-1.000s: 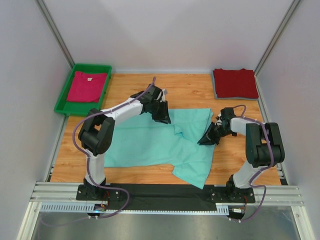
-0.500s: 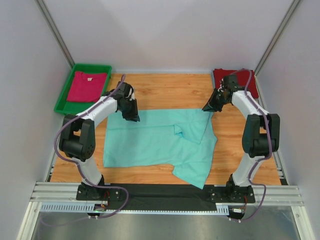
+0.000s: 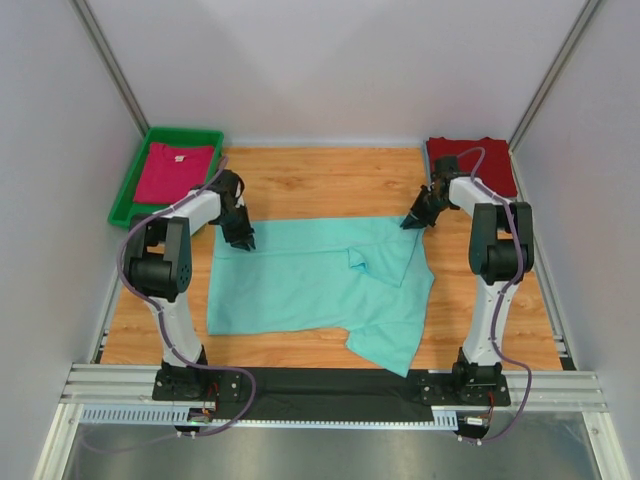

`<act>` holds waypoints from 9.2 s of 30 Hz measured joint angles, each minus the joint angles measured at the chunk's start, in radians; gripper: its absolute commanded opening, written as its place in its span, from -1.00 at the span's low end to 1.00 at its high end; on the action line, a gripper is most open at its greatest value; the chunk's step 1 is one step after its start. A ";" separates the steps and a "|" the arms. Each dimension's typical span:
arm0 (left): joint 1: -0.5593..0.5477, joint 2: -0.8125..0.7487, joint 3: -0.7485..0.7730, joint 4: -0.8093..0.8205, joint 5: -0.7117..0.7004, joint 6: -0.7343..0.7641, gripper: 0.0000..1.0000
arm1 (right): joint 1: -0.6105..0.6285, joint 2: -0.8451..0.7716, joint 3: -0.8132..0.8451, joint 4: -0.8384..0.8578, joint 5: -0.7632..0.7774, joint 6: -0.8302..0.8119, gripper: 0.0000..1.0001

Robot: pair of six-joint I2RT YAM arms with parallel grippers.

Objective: Fold and stack the t-shirts
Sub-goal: Fold the tshirt

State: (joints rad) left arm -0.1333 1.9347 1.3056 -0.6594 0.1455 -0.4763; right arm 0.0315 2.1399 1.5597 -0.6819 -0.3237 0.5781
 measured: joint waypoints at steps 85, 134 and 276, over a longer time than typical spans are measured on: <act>0.213 -0.592 -0.658 -0.070 -0.091 -0.363 -0.80 | 0.039 -0.780 -0.940 -0.109 0.017 0.054 0.02; 0.247 -0.823 -0.762 -0.201 -0.085 -0.430 -1.00 | 0.031 -0.976 -0.978 -0.231 0.158 0.101 -0.99; 0.000 -0.200 -0.131 -0.131 0.065 -0.048 -0.41 | 0.276 -0.247 -0.016 -0.212 0.184 -0.100 -0.15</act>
State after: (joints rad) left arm -0.1329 1.7351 1.1748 -0.7906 0.2108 -0.5243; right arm 0.3077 1.8927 1.5440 -0.8936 -0.1394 0.4786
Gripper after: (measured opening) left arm 0.302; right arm 0.437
